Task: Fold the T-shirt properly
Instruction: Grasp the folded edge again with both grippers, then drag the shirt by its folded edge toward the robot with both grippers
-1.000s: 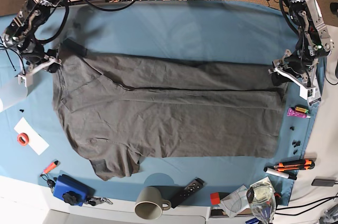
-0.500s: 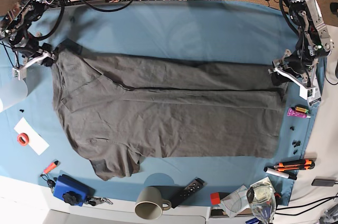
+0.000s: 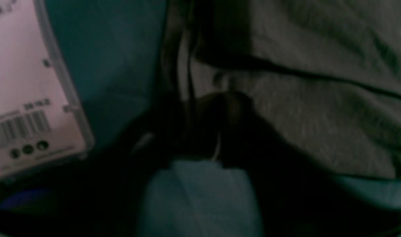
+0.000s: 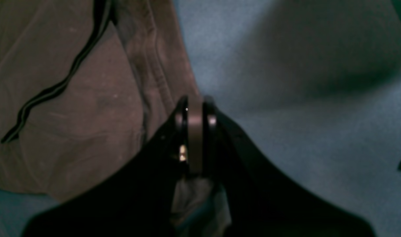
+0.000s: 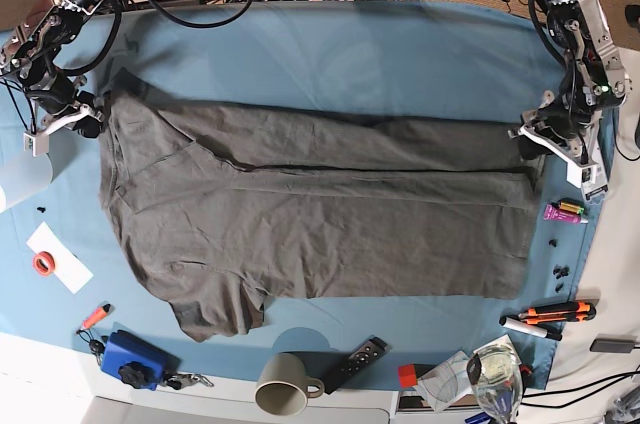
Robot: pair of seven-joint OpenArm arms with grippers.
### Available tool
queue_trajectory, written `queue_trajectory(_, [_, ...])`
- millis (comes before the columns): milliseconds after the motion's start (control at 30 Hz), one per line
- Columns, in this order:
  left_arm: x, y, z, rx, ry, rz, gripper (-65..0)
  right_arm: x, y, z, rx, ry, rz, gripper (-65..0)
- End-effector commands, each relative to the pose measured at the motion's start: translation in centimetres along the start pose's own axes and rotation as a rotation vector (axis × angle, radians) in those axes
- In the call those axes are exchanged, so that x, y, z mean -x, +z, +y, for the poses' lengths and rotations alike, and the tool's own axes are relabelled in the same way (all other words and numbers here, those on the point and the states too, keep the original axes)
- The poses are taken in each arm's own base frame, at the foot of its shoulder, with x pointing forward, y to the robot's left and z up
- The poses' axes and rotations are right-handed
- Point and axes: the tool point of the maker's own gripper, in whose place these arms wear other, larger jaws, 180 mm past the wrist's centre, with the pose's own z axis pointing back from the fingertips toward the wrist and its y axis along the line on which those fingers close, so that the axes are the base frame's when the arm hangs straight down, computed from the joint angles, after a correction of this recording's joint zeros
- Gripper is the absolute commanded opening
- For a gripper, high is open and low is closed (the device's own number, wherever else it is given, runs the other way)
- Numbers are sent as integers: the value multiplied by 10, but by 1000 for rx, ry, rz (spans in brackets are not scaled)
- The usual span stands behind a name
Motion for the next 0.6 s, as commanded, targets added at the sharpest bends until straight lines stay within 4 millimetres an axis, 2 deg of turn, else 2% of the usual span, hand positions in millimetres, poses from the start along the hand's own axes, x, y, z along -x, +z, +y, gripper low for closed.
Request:
queue_trajectory(0, [3, 1, 0, 2, -8, 26, -580, 44, 2, -14, 69, 22, 204, -650])
queue_trajectory(33, [3, 1, 0, 2, -8, 27, -650, 45, 3, -14, 67, 28, 209, -650])
queue_trajectory(167, [8, 1, 0, 2, -9, 56, -650, 41, 6, -13, 70, 53, 201, -650])
queue_trajectory(400, [14, 6, 7, -12, -22, 108, -650, 20, 35, -7, 110, 169, 136, -650])
queue_trajectory(567, [17, 9, 7, 6, -16, 135, -650, 21, 48, -7, 137, 204, 138, -650])
